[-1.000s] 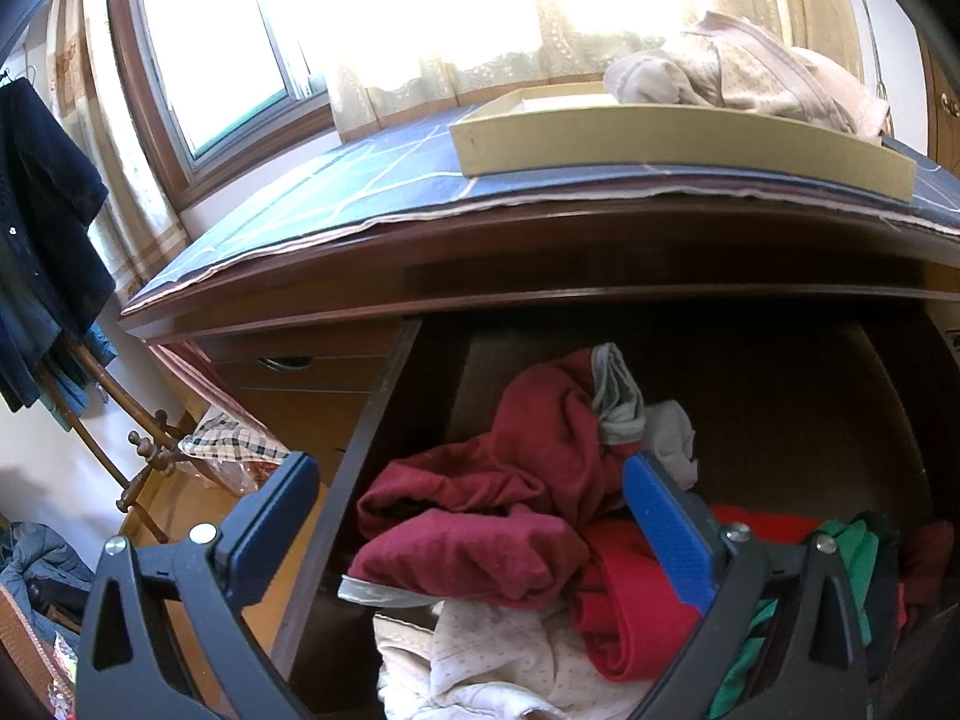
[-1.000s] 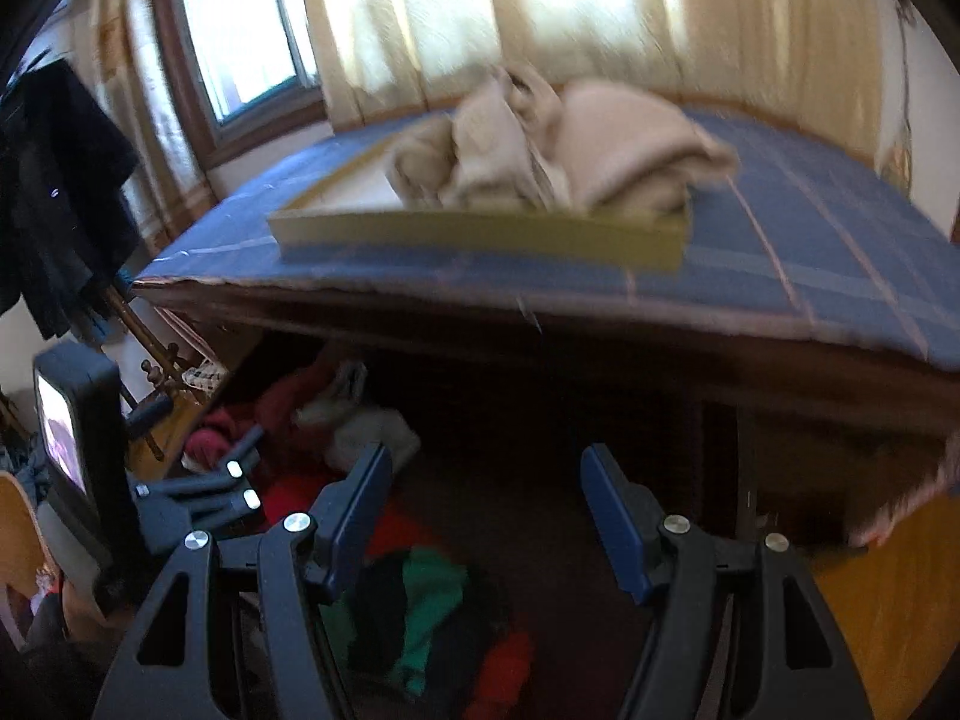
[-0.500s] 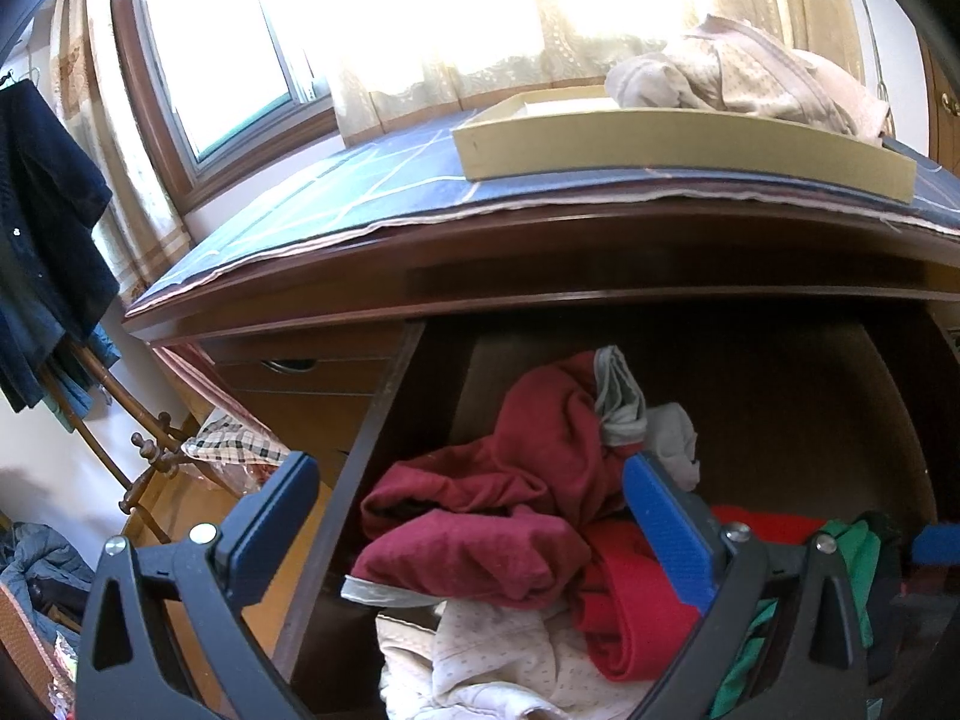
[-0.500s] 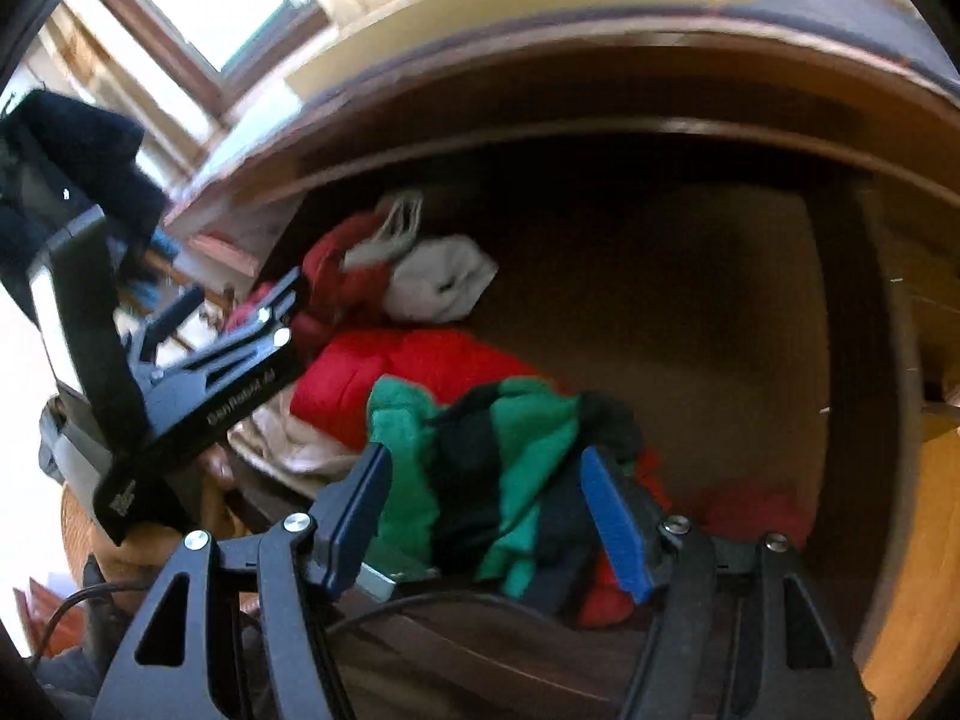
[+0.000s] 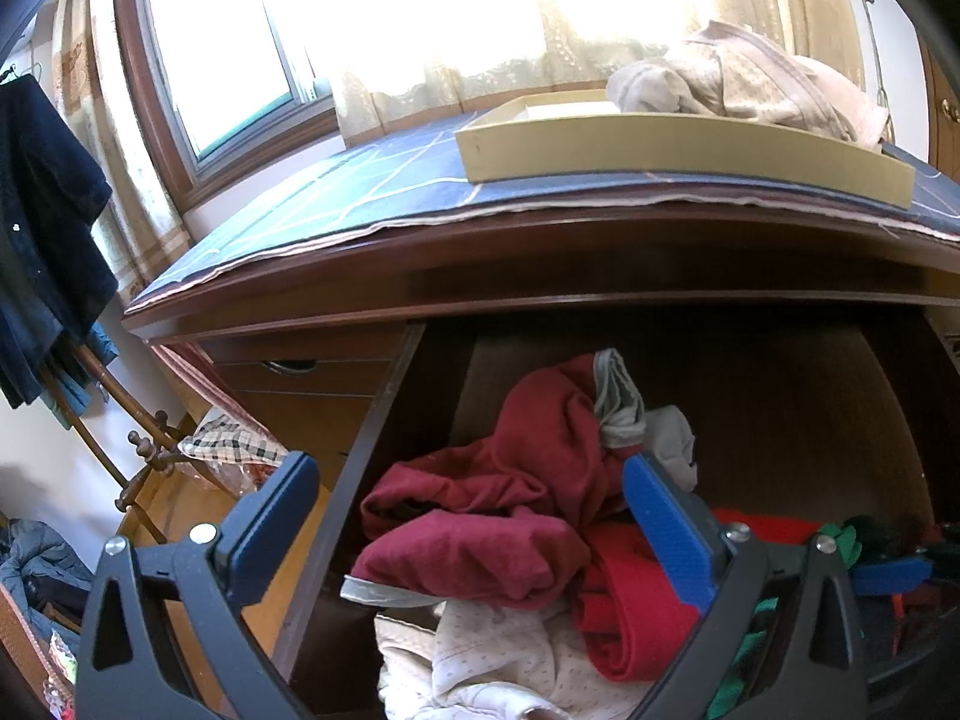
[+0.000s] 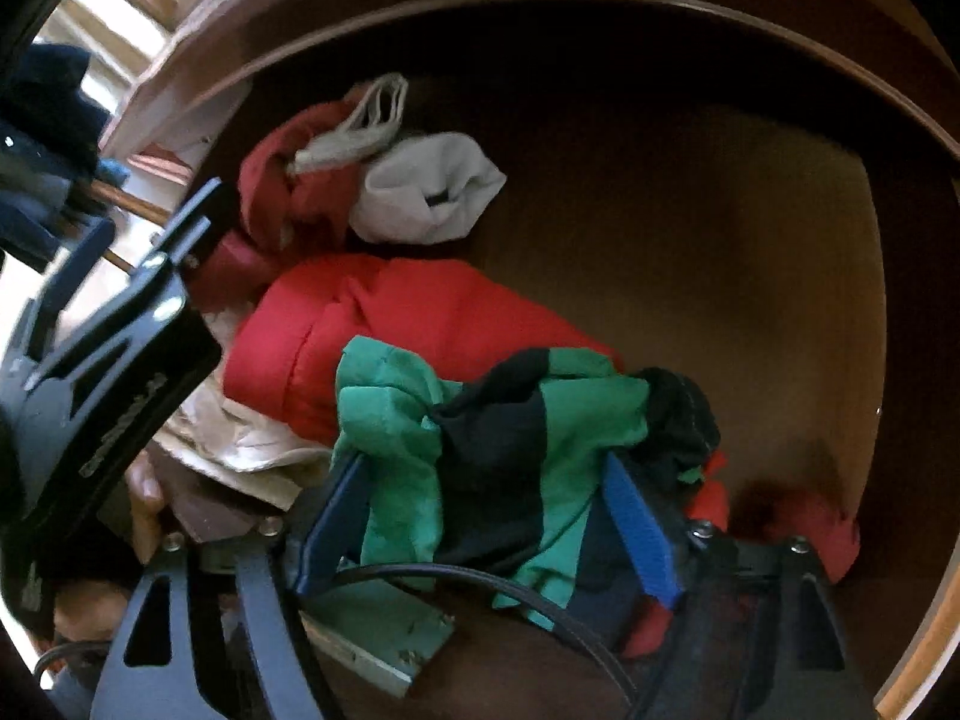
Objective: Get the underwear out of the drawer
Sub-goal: 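Reach the right gripper into the drawer and grasp the green-black garment, then lift the green-black garment with the right gripper and lower it into the tray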
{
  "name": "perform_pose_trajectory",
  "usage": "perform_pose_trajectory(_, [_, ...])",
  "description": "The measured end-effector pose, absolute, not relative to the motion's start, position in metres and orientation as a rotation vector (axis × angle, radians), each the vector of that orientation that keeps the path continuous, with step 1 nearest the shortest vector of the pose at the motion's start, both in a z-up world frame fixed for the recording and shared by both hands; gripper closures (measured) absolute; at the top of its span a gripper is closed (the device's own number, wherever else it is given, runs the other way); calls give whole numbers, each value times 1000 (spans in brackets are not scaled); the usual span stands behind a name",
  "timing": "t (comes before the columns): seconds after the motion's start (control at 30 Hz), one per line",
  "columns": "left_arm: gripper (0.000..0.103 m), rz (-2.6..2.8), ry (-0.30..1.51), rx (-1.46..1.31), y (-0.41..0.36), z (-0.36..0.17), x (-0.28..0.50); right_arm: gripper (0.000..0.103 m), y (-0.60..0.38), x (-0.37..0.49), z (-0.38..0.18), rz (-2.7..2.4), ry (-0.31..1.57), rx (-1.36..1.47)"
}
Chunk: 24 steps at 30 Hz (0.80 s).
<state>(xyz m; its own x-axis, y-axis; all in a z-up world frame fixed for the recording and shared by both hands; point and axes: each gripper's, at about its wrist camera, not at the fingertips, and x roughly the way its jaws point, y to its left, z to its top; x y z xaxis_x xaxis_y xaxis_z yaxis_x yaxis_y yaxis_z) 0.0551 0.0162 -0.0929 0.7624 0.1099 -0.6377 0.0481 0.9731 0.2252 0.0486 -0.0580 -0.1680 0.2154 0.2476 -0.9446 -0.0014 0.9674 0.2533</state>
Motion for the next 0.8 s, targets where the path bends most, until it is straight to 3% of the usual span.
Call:
perform_pose_trajectory(0.07, [0, 35, 706, 234, 16, -93, 55, 15, -53, 52, -171, 170, 1357, 211])
perform_pose_trajectory(0.3, [0, 34, 706, 234, 17, -93, 55, 18, -49, 52, -176, 212, 1353, 229])
perform_pose_trajectory(0.37, [0, 34, 707, 234, 17, -93, 55, 28, -52, 49, -175, 216, 1353, 242])
perform_pose_trajectory(0.43, [0, 34, 706, 233, 17, -93, 55, 48, -57, 45, -176, 228, 1349, 276])
perform_pose_trajectory(0.57, [0, 34, 705, 234, 17, -94, 55, 63, -68, 35, -178, 255, 1314, 334])
perform_pose_trajectory(0.67, [0, 34, 705, 237, 16, -95, 57, 84, -75, 27, -175, 256, 1285, 381])
perform_pose_trajectory(0.8, [0, 35, 706, 237, 16, -96, 57, 88, -82, 14, -163, 268, 1219, 407])
